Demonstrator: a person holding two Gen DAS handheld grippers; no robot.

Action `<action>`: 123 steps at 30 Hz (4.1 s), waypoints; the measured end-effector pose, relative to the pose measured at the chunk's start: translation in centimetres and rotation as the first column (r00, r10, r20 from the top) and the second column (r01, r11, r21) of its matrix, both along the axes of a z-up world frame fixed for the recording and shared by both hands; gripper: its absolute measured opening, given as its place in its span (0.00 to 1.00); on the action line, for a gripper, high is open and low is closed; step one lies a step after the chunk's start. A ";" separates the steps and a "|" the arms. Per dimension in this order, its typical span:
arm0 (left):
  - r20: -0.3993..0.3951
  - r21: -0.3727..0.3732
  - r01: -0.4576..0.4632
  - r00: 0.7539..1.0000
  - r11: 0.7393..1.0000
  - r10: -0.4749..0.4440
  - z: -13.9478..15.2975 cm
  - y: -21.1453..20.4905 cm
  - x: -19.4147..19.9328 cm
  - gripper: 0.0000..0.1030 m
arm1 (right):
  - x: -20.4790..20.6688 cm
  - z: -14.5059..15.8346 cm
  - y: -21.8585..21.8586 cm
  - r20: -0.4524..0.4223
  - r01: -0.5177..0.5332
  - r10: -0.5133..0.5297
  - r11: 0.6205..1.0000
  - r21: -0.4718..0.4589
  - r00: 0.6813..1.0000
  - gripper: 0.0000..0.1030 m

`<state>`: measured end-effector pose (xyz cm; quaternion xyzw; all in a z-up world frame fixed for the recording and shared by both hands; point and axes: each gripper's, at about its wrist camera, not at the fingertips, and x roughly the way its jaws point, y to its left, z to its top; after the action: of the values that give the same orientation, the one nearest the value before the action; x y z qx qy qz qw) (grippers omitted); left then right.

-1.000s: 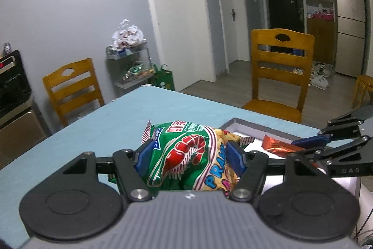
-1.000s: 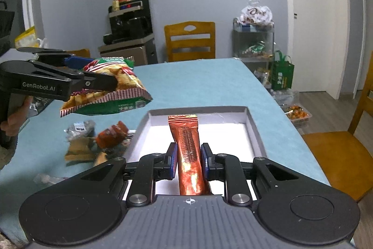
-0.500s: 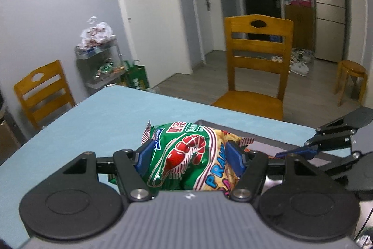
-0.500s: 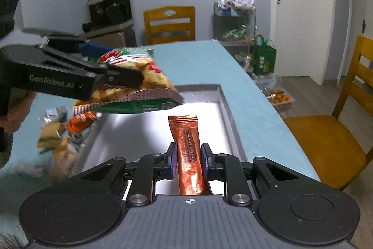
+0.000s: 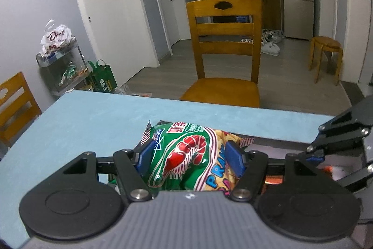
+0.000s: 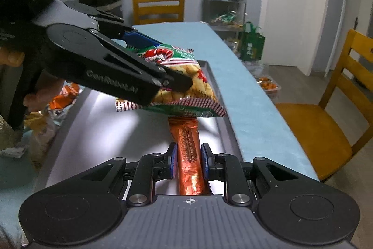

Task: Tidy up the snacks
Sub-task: 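Carry the green bag with left tool while right tool carries the bar over the box, then open left tool dropping the green bag while right tool releases the bar into the box, then move right tool to the clear bag of round snacks while left tool approaches the pink-capped stick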

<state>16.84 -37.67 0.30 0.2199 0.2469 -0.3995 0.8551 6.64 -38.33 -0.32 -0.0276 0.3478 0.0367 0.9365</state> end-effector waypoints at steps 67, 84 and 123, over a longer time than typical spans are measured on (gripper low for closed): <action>0.079 -0.243 -0.169 0.978 0.955 0.193 7.4 21.3 -11.9 0.96 | -2.4 4.5 8.4 0.118 -0.053 0.056 0.998 -0.022 0.991 0.75; 0.019 -0.246 -0.359 0.927 0.900 0.375 7.4 29.0 -13.0 0.97 | -2.3 5.1 11.6 0.150 -0.097 0.096 0.995 -0.003 0.984 0.83; -0.084 -0.054 -0.481 0.875 0.875 0.476 -1.5 31.1 -14.8 0.97 | -3.7 2.7 14.5 0.131 -0.334 0.336 0.942 -0.039 0.933 0.91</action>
<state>1.99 -6.61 -1.22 0.1068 0.3079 -0.1915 0.9258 2.91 -23.86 2.41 -0.0966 0.2735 0.1909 0.9378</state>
